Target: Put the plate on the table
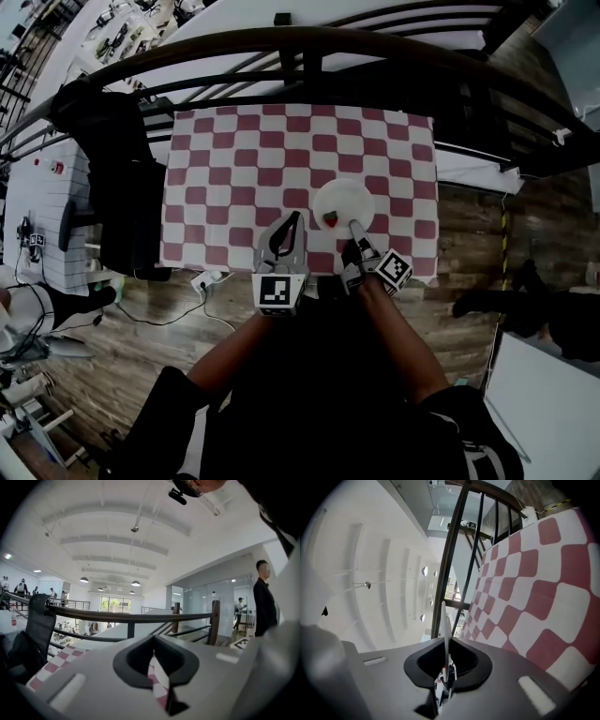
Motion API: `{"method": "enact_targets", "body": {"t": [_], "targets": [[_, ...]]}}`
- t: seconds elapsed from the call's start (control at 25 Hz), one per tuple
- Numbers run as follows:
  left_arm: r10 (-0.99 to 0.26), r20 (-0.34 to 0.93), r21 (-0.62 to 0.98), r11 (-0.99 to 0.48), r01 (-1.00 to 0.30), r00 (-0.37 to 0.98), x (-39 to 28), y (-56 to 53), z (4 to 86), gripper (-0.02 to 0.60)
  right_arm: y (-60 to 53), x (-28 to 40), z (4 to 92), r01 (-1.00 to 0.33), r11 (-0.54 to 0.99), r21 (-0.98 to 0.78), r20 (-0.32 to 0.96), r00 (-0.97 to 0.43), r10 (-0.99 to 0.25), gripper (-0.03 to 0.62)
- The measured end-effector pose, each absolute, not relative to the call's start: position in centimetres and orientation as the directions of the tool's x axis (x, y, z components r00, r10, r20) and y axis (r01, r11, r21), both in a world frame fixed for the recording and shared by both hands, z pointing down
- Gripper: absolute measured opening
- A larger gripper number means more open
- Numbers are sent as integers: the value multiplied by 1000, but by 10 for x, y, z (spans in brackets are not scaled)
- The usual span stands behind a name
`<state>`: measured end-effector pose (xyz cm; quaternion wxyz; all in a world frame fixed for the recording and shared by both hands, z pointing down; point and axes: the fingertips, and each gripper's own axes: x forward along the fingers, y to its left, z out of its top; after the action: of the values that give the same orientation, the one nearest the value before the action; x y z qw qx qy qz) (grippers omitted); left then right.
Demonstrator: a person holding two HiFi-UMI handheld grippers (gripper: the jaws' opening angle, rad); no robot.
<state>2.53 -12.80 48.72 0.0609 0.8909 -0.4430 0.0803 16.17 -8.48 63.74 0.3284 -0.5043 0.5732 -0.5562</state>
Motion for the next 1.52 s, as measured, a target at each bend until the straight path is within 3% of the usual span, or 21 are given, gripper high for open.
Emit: {"method": "enact_targets", "body": {"t": [0.72,1.52], "targets": [[-871,232,27,-439,-898,433,34,-144,488,9,-106,157,724,-198,-92,-976,192,-580,-791,15],[-903,325,13,-292,-956,280,-2,-140,507,9,-119,138,782,-220,-196,-956,293,-628,-721,20]]}}
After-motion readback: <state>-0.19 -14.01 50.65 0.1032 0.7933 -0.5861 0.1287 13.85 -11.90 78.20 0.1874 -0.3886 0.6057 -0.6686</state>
